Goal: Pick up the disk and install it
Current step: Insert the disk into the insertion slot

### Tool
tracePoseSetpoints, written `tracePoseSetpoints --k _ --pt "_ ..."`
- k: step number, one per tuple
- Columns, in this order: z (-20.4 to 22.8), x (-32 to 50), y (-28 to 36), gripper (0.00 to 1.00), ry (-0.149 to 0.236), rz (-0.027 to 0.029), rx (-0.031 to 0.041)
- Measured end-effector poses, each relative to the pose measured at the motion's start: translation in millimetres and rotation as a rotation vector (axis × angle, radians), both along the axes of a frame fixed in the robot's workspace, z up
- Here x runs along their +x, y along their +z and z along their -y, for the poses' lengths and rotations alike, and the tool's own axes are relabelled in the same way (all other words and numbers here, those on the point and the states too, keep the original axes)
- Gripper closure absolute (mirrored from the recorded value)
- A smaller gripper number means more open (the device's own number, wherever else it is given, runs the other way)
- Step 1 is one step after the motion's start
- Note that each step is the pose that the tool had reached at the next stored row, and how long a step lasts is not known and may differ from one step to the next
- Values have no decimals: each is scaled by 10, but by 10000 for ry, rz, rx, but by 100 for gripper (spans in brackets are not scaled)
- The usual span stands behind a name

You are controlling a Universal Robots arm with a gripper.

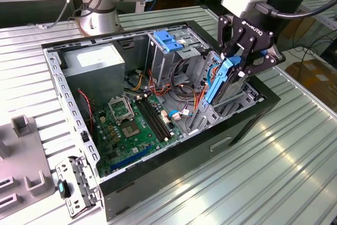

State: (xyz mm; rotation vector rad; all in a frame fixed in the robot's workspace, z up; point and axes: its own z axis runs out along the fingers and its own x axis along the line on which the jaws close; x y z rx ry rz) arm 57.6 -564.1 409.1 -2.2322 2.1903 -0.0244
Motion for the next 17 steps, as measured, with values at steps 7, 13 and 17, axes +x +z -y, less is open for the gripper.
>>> tracePoseSetpoints --k 7,13,17 --pt "15 5 -151 63 0 -3 -2" --pt "24 8 -264 63 0 -7 -3" --pt "32 13 -342 63 1 -13 -1"
